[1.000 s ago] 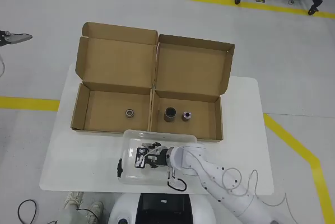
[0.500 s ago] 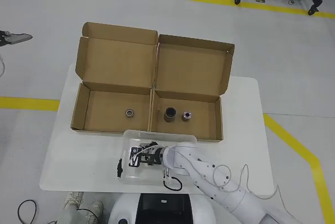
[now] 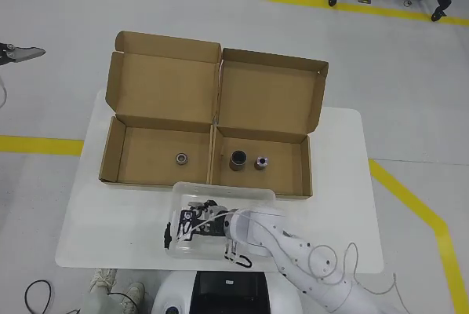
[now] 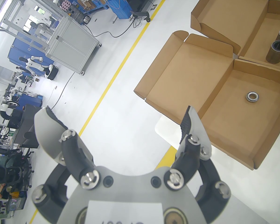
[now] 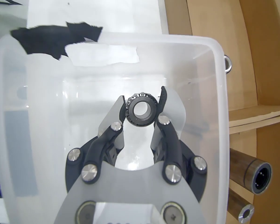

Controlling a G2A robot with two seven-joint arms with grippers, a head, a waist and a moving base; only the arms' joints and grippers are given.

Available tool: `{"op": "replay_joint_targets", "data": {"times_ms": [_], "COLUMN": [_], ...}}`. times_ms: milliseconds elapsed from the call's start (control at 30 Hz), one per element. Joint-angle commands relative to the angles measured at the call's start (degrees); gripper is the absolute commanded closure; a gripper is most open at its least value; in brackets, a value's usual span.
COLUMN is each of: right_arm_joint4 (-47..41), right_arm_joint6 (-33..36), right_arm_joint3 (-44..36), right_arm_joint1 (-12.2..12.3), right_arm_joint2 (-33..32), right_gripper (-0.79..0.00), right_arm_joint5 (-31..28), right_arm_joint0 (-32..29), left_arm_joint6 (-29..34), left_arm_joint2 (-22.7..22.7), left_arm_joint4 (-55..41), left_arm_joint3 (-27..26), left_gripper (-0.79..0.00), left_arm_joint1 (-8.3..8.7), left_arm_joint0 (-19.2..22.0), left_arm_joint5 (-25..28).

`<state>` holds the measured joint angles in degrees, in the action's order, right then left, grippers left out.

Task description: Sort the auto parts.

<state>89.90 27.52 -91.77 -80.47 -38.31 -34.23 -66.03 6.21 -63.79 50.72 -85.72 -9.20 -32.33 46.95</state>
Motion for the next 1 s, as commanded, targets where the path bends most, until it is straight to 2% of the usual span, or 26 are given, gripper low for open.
{"op": "replay_joint_targets", "data": {"times_ms": [0,233,700,833,967], "right_arm_joint4": [-0.9,-3.2,-10.2,-12.4,-13.3], "right_arm_joint6": [-2.4,-10.4,-14.9,-18.5,-25.0], "right_arm_joint3": [-1.2,-5.1,-23.1,-25.0,-24.6], "right_arm_joint1": [0.7,2.9,5.4,5.7,6.0], "right_arm_joint2": [-1.6,-7.7,-18.2,-20.2,-21.9], "right_gripper": [0.0,0.0,0.0,0.0,0.0], "right_arm_joint5": [-1.8,-6.1,-6.8,-7.8,-9.3], "right_arm_joint0": [-1.3,-5.2,-9.8,-9.7,-9.7], "left_arm_joint6": [0.0,0.0,0.0,0.0,0.0], "left_arm_joint2": [0.0,0.0,0.0,0.0,0.0], "left_arm_joint4": [0.0,0.0,0.0,0.0,0.0], "left_arm_joint3": [0.0,0.0,0.0,0.0,0.0], "left_gripper": [-0.785,-0.785,-0.785,-0.785,-0.785], "left_arm_joint1": [0.0,0.0,0.0,0.0,0.0], "left_arm_joint0": [0.0,0.0,0.0,0.0,0.0], "left_arm_joint5": [0.0,0.0,0.0,0.0,0.0]}}
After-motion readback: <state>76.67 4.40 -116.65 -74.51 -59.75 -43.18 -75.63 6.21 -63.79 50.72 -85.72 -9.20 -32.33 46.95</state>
